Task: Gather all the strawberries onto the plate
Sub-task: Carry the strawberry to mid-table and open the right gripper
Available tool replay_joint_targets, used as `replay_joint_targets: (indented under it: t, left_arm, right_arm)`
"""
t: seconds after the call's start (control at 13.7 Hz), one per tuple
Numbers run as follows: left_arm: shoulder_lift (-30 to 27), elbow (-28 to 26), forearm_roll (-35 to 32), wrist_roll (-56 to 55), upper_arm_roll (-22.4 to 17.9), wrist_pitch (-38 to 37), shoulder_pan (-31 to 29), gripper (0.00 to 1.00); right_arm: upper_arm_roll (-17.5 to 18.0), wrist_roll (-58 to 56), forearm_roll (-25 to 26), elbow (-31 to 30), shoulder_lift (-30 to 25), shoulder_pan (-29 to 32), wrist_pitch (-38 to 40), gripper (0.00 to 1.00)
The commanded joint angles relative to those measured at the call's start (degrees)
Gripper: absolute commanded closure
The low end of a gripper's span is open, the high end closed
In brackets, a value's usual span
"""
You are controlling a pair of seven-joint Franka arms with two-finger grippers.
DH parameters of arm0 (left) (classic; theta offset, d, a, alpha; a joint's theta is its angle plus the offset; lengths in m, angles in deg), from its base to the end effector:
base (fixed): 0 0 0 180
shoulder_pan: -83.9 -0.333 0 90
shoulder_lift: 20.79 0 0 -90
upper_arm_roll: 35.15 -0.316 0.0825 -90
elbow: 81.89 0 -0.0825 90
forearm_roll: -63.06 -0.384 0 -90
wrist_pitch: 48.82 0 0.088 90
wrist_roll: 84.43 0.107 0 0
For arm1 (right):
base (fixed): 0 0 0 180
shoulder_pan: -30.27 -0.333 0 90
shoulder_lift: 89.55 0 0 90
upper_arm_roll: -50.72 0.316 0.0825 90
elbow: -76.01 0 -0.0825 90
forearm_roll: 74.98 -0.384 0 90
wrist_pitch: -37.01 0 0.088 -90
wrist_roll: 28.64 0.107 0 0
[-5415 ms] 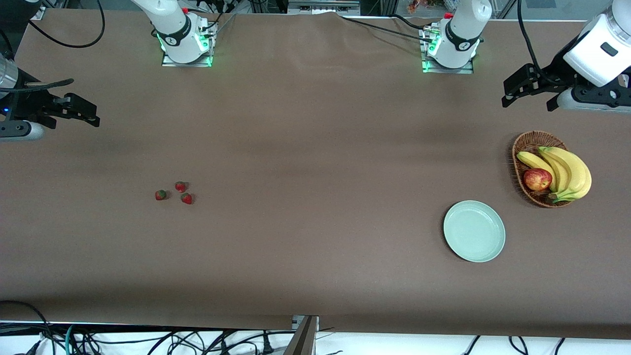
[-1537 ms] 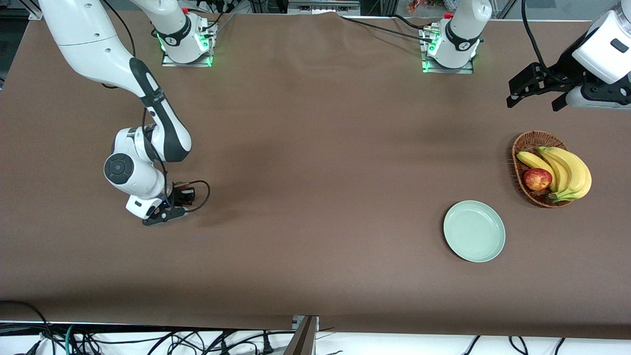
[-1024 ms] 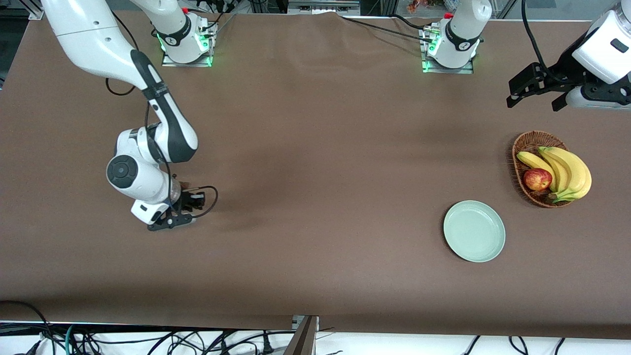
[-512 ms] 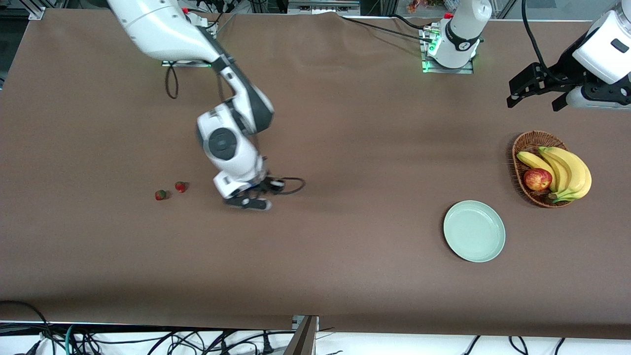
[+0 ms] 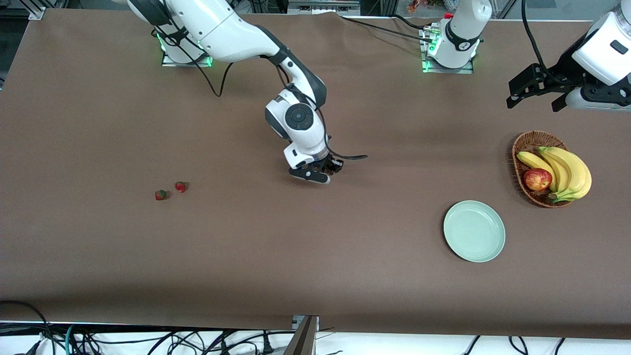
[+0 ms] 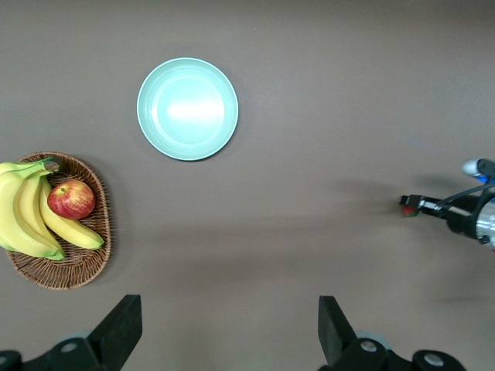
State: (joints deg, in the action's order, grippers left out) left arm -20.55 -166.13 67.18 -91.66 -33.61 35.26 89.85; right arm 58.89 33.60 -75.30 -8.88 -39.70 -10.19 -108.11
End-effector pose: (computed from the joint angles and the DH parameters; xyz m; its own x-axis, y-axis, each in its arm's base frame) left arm 0.5396 -0.0793 0.6604 0.9998 -0.0123 -0.0157 -0.0111 -0.9975 0.0702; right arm 0.4988 0.5363 0.1772 0.9550 -0.2962 -0.0141 -0.2922 -0.9319 -0.2148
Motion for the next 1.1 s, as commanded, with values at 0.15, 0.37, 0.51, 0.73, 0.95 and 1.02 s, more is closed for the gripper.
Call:
replay_joint_targets:
  t: [0.15, 0.37, 0.51, 0.73, 0.95, 1.02]
  left_arm:
    - [0.29, 0.74, -0.08, 0.29, 0.22, -0.23, -0.24, 0.00]
    - [0.03, 0.74, -0.08, 0.20, 0.22, -2.33, -0.24, 0.00]
    - [-0.32, 2.05, -0.08, 0.20, 0.57, -3.74, -0.16, 0.00]
    - [-0.07, 6.71, 0.18, 0.28, -0.04, -5.77, -0.24, 0.00]
    - [0.37, 6.36, -0.08, 0.20, 0.13, -5.86, -0.16, 0.00]
    - [0.90, 6.10, -0.16, 0.20, 0.05, -6.03, -0.24, 0.00]
  right_arm:
    - [-1.22, 0.16, 0.41, 2.53, -0.36, -0.15, 0.36, 0.00]
    - [-3.33, -4.64, 0.32, 6.39, -4.40, 3.44, 10.68, 0.00]
    - [-3.33, -17.00, -0.03, 6.93, -7.03, 8.00, 17.03, 0.00]
    - [-3.59, -30.38, -0.12, 6.67, -9.68, 15.47, 24.86, 0.00]
    - [-5.17, -46.81, -0.12, 6.40, -10.12, 22.42, 33.03, 0.00]
    - [-6.04, -50.95, -0.20, 6.05, -10.21, 24.18, 34.89, 0.00]
